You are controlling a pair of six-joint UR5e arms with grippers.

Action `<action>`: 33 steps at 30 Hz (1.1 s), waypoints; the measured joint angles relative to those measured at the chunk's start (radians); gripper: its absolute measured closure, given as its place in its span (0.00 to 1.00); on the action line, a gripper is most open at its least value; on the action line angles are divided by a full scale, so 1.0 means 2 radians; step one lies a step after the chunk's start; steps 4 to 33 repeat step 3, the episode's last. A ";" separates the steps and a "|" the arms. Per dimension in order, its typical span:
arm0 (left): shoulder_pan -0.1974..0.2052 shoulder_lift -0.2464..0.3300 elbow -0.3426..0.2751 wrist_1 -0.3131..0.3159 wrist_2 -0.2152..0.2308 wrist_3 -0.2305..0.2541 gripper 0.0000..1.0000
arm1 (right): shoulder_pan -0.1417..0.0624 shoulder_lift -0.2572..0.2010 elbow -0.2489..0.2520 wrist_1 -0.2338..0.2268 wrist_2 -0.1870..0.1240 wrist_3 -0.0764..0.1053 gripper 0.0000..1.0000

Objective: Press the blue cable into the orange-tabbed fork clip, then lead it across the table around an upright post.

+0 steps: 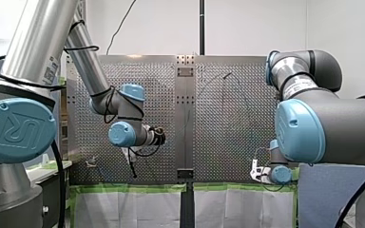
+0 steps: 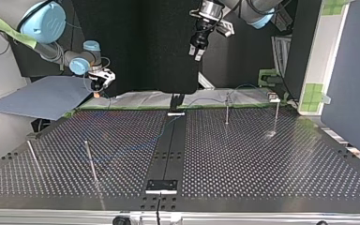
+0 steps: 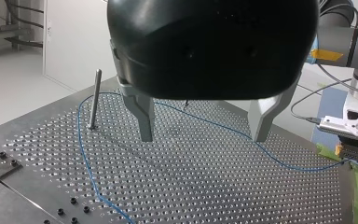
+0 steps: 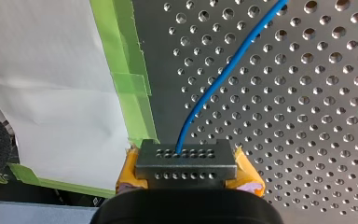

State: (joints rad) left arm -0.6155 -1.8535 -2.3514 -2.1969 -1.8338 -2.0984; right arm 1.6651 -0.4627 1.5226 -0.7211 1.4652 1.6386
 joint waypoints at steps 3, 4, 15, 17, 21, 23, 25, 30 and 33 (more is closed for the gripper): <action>0.000 0.000 0.000 0.000 0.000 0.000 0.00 | 0.000 0.000 0.000 0.000 0.000 0.000 1.00; 0.000 0.000 0.000 0.000 0.000 0.000 0.00 | 0.000 0.000 0.000 0.000 0.000 0.000 1.00; 0.000 0.000 0.000 0.000 0.000 0.000 0.00 | 0.000 0.000 0.000 0.000 0.000 0.000 1.00; 0.000 0.000 0.000 0.000 0.000 0.000 0.00 | 0.000 0.000 0.000 0.000 0.000 0.000 1.00; 0.000 0.000 0.000 0.000 0.000 0.000 0.00 | 0.000 0.000 0.000 0.000 0.000 0.000 1.00; 0.000 0.000 0.000 0.000 0.000 0.000 0.00 | 0.000 0.000 0.000 0.000 0.000 0.000 1.00; 0.000 0.000 0.000 0.000 0.000 0.000 0.00 | 0.000 0.000 0.000 0.000 0.000 0.000 1.00; 0.000 0.000 0.000 0.000 0.000 0.000 0.00 | 0.000 0.000 0.000 0.000 0.000 0.000 1.00; 0.000 0.000 0.000 0.000 0.000 0.000 0.00 | 0.000 0.000 0.000 0.000 0.000 0.000 1.00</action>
